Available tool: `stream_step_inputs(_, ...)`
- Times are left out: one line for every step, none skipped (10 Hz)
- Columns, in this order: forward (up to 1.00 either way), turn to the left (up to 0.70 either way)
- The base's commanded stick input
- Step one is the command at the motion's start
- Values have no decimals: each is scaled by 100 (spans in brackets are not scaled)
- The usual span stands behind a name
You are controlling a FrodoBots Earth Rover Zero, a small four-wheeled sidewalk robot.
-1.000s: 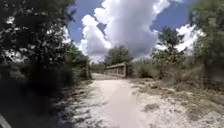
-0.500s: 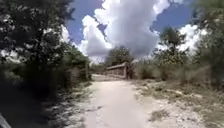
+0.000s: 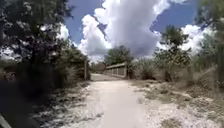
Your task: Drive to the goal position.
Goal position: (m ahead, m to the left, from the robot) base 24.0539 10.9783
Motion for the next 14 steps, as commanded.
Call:
stream_step_inputs(50,0)
stream_step_inputs(50,0)
stream_step_inputs(50,0)
stream_step_inputs(50,0)
stream_step_inputs(50,0)
stream_step_inputs(50,0)
stream_step_inputs(50,0)
stream_step_inputs(50,0)
stream_step_inputs(50,0)
stream_step_inputs(50,0)
stream_step_inputs(50,0)
stream_step_inputs(50,0)
stream_step_inputs(50,0)
stream_step_inputs(50,0)
